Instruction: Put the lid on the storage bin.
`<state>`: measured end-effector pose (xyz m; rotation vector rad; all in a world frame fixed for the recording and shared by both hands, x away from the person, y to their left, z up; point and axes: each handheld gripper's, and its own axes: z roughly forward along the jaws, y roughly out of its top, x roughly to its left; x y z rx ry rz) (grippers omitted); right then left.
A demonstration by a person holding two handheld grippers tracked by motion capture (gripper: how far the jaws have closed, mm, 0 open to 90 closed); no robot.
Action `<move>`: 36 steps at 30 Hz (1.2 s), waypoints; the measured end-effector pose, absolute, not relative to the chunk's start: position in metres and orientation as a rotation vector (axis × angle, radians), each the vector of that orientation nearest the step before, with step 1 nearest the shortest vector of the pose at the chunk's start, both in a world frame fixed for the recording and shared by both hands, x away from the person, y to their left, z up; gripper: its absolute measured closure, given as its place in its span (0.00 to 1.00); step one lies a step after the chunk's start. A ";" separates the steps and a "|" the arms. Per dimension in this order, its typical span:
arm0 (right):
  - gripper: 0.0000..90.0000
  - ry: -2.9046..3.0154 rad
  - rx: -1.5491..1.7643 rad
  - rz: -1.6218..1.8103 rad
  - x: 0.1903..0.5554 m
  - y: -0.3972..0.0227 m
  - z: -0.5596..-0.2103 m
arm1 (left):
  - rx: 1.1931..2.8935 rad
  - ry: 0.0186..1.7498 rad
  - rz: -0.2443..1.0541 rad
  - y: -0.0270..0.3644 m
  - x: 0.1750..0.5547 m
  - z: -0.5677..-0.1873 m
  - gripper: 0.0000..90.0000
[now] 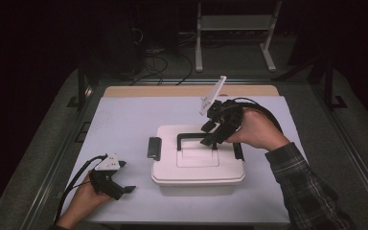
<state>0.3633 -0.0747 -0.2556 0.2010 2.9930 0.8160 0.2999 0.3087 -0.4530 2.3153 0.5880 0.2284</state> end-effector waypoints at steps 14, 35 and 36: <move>0.32 2.808 0.454 0.901 0.351 -0.143 -0.265 | 2.315 0.588 0.229 0.309 0.300 -0.453 0.00; 0.17 2.598 0.782 0.934 0.339 -0.225 -0.331 | 2.315 0.587 0.230 0.309 0.300 -0.453 0.00; 0.17 2.598 0.782 0.934 0.339 -0.225 -0.331 | 2.315 0.587 0.230 0.309 0.300 -0.453 0.00</move>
